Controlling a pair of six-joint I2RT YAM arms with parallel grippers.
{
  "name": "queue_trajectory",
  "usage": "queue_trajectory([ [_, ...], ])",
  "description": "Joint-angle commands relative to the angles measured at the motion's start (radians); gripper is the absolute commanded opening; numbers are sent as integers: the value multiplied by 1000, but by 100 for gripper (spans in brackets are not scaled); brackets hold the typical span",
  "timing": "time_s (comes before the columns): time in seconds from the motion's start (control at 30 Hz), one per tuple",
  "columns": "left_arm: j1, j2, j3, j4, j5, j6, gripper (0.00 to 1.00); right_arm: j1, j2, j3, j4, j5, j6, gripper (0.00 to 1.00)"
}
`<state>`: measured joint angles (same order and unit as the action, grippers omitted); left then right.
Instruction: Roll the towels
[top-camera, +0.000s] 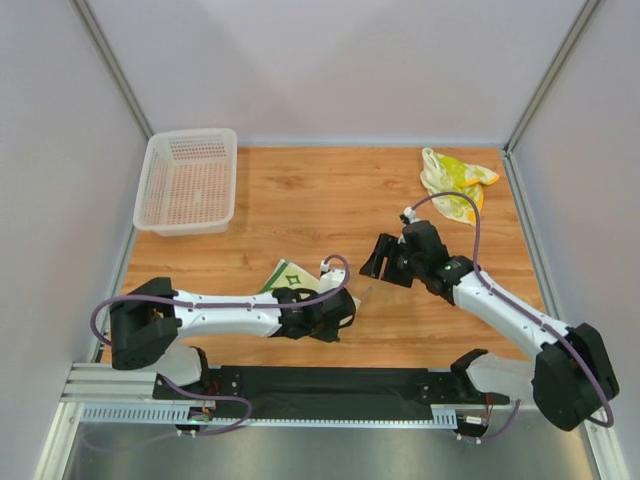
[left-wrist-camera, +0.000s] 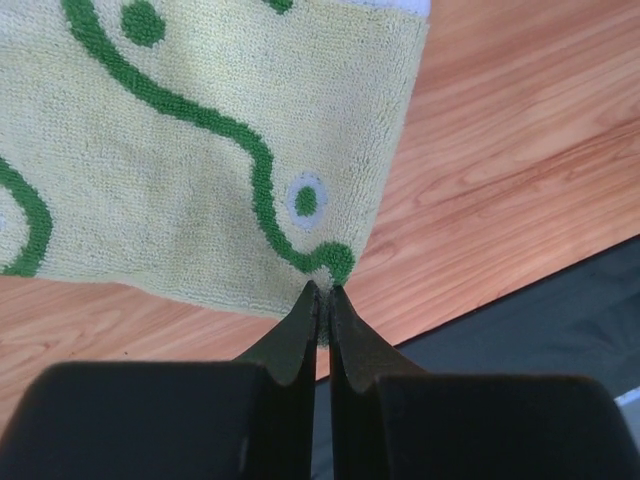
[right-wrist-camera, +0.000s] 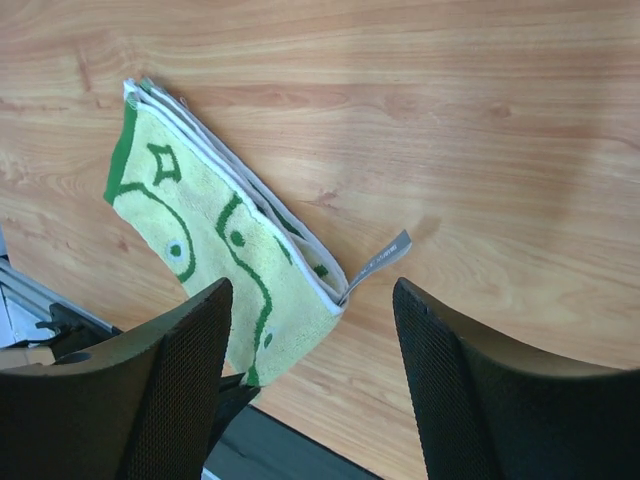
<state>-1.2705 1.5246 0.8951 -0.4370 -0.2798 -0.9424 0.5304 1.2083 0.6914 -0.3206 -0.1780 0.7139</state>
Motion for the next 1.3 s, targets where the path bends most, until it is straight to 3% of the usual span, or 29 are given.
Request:
queue_trajectory([
  [0.0, 23, -67, -13, 41, 42, -58, 0, -3, -87, 52, -113, 77, -48, 67],
  [0.27, 127, -239, -243, 240, 134, -183, 0, -3, -159, 42, -140, 40, -64, 65],
  [0.6, 243, -279, -375, 300, 218, -292, 0, 25, -213, -70, 96, -224, -64, 60],
  [0.7, 270, -270, -372, 276, 229, -306, 0, 49, -204, -108, 175, -285, -59, 54],
  [0.8, 295, -251, -366, 239, 240, -317, 0, 77, -188, -141, 251, -333, -53, 43],
  [0.83, 301, -247, -366, 232, 244, -322, 0, 85, -176, -145, 267, -340, -50, 38],
  [1.03, 323, -187, -383, 240, 272, -340, 0, 128, -28, -164, 399, -371, -44, 29],
  [1.27, 335, -130, -386, 276, 272, -329, 2, 164, 166, -133, 503, -390, -22, 26],
])
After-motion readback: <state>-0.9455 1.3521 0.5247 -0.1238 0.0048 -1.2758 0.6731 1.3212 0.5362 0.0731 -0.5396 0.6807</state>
